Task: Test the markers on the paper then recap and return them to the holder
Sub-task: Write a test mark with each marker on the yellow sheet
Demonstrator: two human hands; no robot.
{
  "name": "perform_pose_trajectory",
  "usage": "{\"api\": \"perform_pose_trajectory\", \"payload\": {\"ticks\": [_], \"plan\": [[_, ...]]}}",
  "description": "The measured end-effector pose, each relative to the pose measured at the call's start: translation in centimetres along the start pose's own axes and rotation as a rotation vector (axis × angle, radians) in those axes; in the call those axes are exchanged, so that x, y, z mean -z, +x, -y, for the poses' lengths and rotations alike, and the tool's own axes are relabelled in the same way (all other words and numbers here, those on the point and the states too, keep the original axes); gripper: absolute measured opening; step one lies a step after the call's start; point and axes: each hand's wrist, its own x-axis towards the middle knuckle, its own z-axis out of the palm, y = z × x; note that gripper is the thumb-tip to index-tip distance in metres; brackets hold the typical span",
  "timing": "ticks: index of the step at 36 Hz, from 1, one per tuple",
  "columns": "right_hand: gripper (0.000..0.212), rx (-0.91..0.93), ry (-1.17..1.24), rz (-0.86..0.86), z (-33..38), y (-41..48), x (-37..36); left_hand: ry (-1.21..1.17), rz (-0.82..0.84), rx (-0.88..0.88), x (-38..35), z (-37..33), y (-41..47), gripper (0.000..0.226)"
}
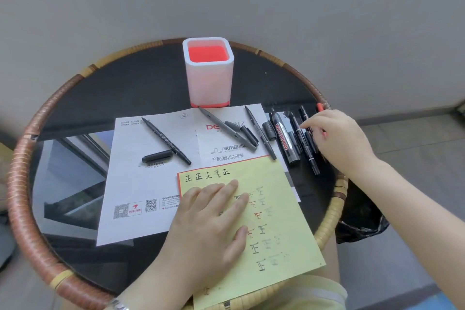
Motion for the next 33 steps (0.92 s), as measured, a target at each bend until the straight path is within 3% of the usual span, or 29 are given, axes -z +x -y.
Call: {"api": "perform_pose_trajectory", "payload": {"ticks": [3, 7, 12, 19, 23, 28, 33], "plan": [[0.023, -0.236, 0.089, -0.060, -0.5, 0.2, 1.0, -0.001, -0.006, 0.001, 0.0, 0.0, 0.0, 0.046], [0.017, -0.412, 0.163, 0.063, -1.4, 1.4, 1.9, -0.001, -0.013, -0.004, 0.0, -0.1, -0.1, 0.046], [0.016, -0.391, 0.105, 0.214, -0.5, 2.9, 1.6, 0.003, -0.021, -0.010, 0.0, -0.1, -0.1, 0.045], [0.029, -0.455, 0.012, 0.270, 0.6, 4.2, 0.8, -0.003, -0.024, -0.007, -0.1, 0.0, -0.1, 0.045], [0.023, -0.471, 0.155, 0.252, 1.3, 4.0, 1.9, -0.014, -0.033, -0.009, -0.2, 0.0, -0.1, 0.045], [0.019, -0.346, 0.276, 0.154, 3.2, 3.3, 4.8, -0.023, -0.046, -0.007, -0.3, 0.0, -0.2, 0.044], [0.023, -0.318, 0.643, 0.102, 6.1, 1.8, 5.6, -0.036, -0.061, -0.005, -0.5, 0.0, -0.2, 0.043]]}}
